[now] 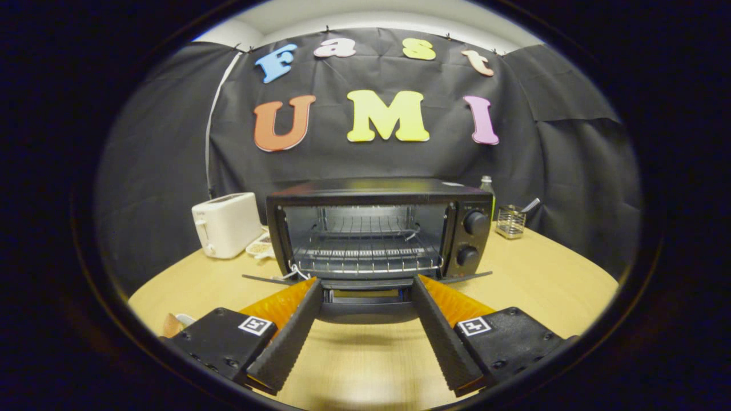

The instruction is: Open the toaster oven, put the food inside, and close the toaster oven door.

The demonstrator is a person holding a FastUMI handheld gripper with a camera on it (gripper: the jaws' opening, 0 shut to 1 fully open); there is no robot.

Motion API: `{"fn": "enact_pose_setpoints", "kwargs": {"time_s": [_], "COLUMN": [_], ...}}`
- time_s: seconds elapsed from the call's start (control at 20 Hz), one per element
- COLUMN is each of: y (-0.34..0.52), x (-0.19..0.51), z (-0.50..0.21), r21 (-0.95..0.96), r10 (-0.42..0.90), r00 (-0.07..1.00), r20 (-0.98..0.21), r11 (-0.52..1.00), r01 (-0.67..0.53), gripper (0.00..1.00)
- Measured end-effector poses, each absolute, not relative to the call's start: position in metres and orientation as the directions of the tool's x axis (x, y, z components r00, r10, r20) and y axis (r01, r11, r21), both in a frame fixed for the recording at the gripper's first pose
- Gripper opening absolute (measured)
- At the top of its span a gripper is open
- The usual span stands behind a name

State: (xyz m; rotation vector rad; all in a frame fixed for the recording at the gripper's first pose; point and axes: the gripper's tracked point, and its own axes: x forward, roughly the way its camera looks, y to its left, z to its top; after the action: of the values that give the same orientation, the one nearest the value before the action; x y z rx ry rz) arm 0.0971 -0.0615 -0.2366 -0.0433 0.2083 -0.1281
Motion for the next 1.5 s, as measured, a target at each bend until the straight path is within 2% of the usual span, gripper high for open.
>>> {"fn": "enact_pose_setpoints", "kwargs": {"time_s": [0.3,0.85,1.15,1.3,1.5], "y": [-0.064,-0.063,-0.059,-0.068,-0.042], "x": [0.081,0.071,0.036,0.011,-0.01], "z": [-0.277,-0.316,-0.32,-0.303,-0.262], "r21": [0.007,0.003,0.111,0.052,0.032], "r10": [-0.133,-0.121,-0.041,-0.061,0.01], "r00": [0.935,0.838,0.813,0.818,0.84], "r20": [-0.329,-0.531,-0.581,-0.572,-0.543], "r11": [0.99,0.989,0.985,0.992,0.999], "r01": [0.143,0.145,0.129,0.111,0.009], "gripper": [1.0,1.0,1.0,1.0,1.0]}}
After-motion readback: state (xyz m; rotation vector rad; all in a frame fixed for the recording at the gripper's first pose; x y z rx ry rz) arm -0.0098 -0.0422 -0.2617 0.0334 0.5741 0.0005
